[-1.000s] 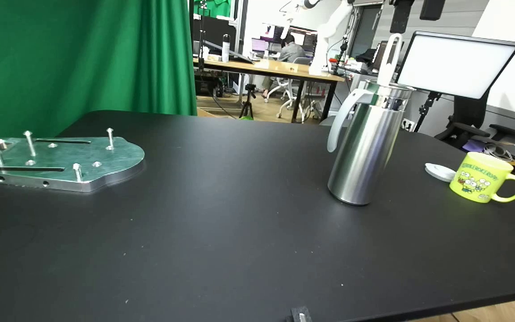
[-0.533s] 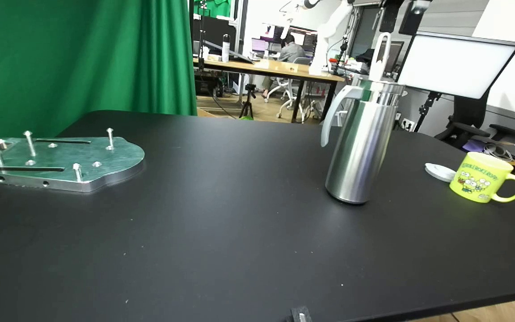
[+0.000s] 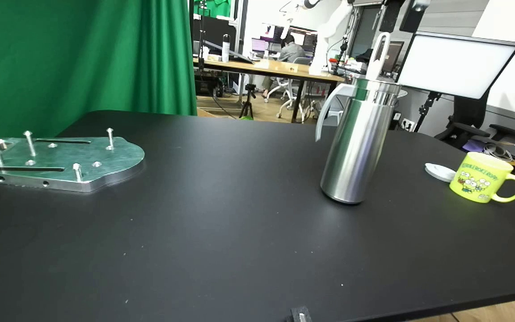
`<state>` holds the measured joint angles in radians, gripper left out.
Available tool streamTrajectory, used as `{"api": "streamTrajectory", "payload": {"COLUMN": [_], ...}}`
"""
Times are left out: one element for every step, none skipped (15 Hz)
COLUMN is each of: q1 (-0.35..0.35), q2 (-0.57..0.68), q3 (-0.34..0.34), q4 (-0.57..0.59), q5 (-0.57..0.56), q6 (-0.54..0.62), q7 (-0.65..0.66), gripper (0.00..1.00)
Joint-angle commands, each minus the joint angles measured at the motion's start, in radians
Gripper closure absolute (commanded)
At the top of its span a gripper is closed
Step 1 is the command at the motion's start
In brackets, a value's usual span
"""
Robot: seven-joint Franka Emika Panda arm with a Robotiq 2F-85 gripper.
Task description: Use the object to scrub the inside of the bottle
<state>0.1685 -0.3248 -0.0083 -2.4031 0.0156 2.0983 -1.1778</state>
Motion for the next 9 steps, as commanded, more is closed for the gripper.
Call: {"api": "streamTrajectory", "payload": {"q1": [-0.003, -0.003, -0.004, -0.006, -0.008, -0.013, -0.019, -0.024, -0.033], "q2": [-0.052, -0.061, -0.068, -0.072, -0.072, -0.073, -0.068, -0.062, -0.056], "q3": [0.003, 0.001, -0.001, -0.004, -0.008, -0.01, -0.013, -0.017, -0.018], "q4": [0.022, 0.029, 0.032, 0.037, 0.039, 0.04, 0.037, 0.036, 0.029], "q5": [0.027, 0.032, 0.038, 0.045, 0.049, 0.051, 0.057, 0.066, 0.077], "q6": [-0.098, -0.125, -0.145, -0.162, -0.173, -0.173, -0.164, -0.159, -0.144], "q7": [0.016, 0.019, 0.02, 0.022, 0.022, 0.03, 0.04, 0.052, 0.084], "gripper": [0.0, 0.0, 0.0, 0.0, 0.0, 0.0, 0.0, 0.0, 0.0]}}
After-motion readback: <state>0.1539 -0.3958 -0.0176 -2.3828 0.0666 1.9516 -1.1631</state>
